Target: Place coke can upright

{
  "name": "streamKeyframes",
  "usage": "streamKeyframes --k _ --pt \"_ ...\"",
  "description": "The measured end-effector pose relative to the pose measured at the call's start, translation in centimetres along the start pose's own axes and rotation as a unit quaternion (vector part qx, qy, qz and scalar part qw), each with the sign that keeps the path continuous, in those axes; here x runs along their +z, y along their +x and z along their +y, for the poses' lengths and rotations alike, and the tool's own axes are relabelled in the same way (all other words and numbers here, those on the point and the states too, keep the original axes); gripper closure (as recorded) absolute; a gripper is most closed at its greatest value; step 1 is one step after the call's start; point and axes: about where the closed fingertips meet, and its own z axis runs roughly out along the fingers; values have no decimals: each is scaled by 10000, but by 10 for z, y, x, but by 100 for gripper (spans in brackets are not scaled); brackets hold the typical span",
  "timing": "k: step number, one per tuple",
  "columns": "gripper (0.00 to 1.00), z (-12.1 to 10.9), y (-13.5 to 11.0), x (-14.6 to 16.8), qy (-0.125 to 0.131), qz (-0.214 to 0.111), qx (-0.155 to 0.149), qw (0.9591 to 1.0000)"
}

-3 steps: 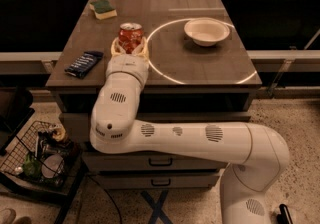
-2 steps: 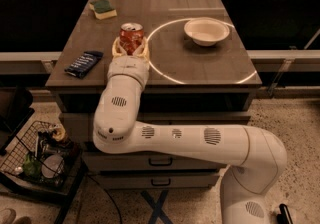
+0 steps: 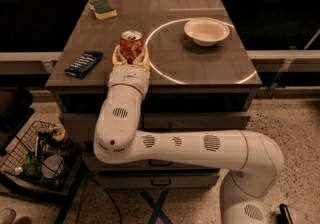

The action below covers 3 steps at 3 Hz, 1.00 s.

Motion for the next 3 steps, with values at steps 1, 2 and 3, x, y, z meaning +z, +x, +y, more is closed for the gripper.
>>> streamKeyframes --k 1,2,3 --pt "100 3 12 -12 -48 147 -31 9999" --pt "75 3 9 -11 -48 147 -33 9999" --pt "53 3 9 -11 -48 147 -33 9999"
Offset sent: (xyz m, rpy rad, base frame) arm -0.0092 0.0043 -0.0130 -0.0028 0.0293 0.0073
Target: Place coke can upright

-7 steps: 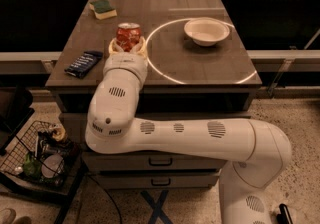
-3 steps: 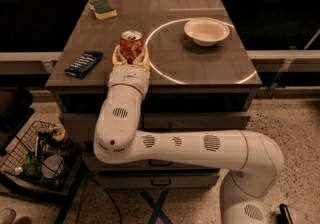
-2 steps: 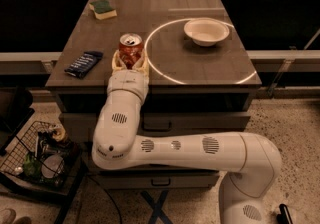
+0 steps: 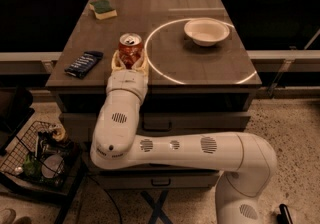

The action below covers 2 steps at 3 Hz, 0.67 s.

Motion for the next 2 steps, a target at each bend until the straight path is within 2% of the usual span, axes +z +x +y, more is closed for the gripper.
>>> streamKeyframes --k 2 --pt "5 6 2 13 -71 -41 -278 9996"
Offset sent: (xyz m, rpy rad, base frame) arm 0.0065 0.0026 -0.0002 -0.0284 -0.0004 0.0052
